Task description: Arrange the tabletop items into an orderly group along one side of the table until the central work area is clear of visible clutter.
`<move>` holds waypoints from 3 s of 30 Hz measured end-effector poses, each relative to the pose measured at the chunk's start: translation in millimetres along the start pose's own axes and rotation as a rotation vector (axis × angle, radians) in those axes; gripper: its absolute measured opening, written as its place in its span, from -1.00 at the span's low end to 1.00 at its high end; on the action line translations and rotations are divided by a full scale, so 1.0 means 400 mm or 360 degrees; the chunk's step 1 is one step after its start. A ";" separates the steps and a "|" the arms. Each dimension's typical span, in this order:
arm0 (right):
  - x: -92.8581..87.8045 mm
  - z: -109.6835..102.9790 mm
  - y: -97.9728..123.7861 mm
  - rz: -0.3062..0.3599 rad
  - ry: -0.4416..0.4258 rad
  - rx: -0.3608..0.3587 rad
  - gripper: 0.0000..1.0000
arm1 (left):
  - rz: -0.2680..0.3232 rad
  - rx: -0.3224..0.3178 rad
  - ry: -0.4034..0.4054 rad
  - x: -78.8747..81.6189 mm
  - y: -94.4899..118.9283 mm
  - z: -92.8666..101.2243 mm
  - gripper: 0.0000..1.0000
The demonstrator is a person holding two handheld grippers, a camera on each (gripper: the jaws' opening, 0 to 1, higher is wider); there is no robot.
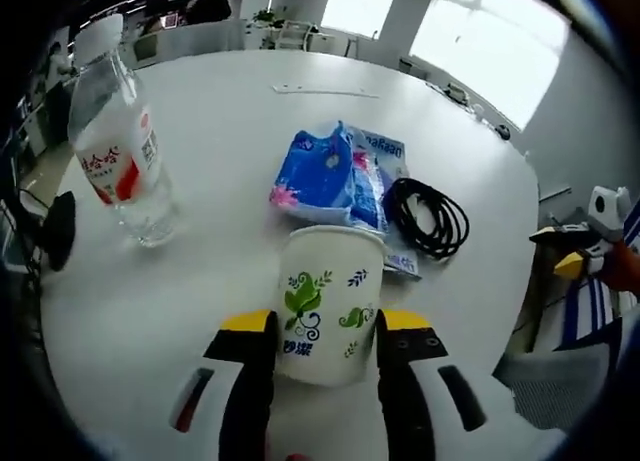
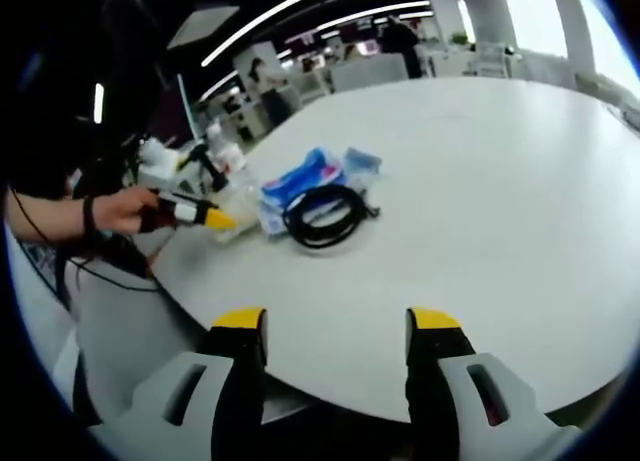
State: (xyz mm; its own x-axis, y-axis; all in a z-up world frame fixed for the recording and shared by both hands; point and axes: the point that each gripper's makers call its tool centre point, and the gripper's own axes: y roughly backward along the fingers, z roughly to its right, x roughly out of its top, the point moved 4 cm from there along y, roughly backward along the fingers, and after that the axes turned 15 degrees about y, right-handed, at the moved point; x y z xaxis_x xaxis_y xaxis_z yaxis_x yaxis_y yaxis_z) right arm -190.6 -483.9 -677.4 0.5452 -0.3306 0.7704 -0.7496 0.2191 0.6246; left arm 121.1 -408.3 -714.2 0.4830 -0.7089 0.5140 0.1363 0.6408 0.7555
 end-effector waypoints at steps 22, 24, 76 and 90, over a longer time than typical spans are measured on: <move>0.004 -0.019 -0.014 0.0002 0.0010 0.0044 0.07 | -0.0008 0.0111 -0.0075 -0.111 0.073 -0.001 -0.23; 0.007 -0.024 -0.015 0.0002 0.0019 0.0052 0.07 | -0.0015 0.0128 -0.0084 -0.119 0.076 -0.005 -0.23; 0.223 -0.261 -0.170 0.0119 0.0310 0.0724 -0.09 | 0.0069 -0.0156 -0.0178 -0.177 0.125 0.183 -0.23; 0.228 -0.341 -0.182 0.0094 0.0310 0.0993 -0.17 | 0.0085 -0.0169 -0.0627 -0.168 0.152 0.255 -0.23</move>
State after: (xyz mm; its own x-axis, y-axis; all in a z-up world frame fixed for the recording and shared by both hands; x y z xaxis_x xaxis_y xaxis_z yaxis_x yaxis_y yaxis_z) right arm -35.0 -404.9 -635.1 0.5105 -0.1493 0.8468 -0.8254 -0.3613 0.4339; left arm 8.6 -351.8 -661.6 0.1264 -0.7191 0.6833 0.2184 0.6921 0.6879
